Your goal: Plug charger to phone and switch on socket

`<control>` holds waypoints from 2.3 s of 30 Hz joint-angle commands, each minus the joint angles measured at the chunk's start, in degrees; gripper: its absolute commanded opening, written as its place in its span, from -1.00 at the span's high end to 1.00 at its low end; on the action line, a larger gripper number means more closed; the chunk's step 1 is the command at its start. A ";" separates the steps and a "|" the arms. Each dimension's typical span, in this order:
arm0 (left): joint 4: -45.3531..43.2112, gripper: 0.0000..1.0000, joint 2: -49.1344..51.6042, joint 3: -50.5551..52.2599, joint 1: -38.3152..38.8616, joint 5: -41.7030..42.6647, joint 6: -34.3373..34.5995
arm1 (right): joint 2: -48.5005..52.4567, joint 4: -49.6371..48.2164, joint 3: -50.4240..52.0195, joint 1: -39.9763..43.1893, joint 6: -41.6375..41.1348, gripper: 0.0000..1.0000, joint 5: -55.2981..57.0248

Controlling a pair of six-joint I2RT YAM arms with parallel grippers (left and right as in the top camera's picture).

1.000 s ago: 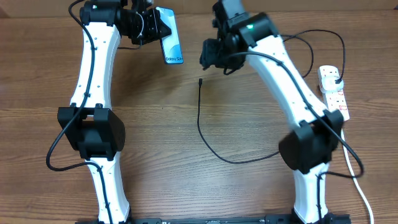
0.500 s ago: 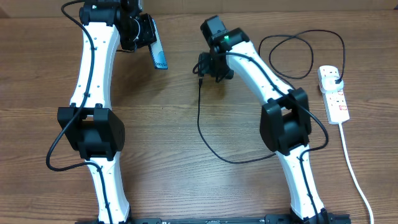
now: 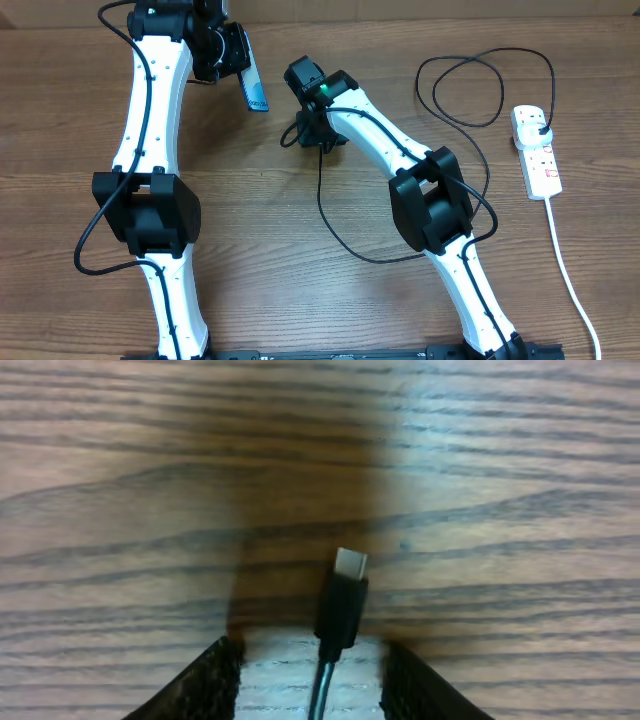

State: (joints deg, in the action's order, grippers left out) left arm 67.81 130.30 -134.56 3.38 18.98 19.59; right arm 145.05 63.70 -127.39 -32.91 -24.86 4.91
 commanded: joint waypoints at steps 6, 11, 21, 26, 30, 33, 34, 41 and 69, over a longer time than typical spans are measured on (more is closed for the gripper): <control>0.20 0.92 -0.66 -0.57 0.35 0.11 0.55 | 1.03 -0.17 2.14 0.79 -0.44 0.42 1.70; 0.35 0.92 -0.66 -0.57 0.35 0.09 0.55 | 1.03 -0.94 3.32 0.79 -0.44 0.56 1.70; 0.55 0.92 -0.66 -0.57 0.35 0.09 0.11 | 1.03 -2.78 3.32 0.83 -0.42 0.64 1.44; 0.55 0.92 -0.66 -0.57 0.35 0.11 0.13 | 1.03 -1.51 3.32 0.83 -0.44 0.67 1.46; 0.55 0.91 -0.66 -0.57 0.35 0.13 0.11 | 1.03 -1.75 3.32 0.83 -0.44 0.77 1.44; 0.55 0.92 -0.66 -0.57 0.39 0.13 0.13 | 1.03 -1.77 3.32 0.83 -0.42 0.78 1.03; 0.55 0.91 -0.66 -0.57 0.39 0.13 0.13 | 1.01 -1.79 3.30 0.87 -0.44 0.82 0.52; 0.52 0.92 -0.66 -0.57 0.39 0.55 0.13 | 0.66 -1.70 3.15 2.49 -0.44 0.87 -2.71; -11.87 0.92 -0.66 -0.57 0.28 29.22 -5.07 | -14.67 2.21 3.15 7.91 3.65 0.93 -26.34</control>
State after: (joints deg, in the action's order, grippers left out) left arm 58.50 130.30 -134.56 3.38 39.24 16.03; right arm 135.28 65.23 -124.38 -24.84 -23.11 -19.03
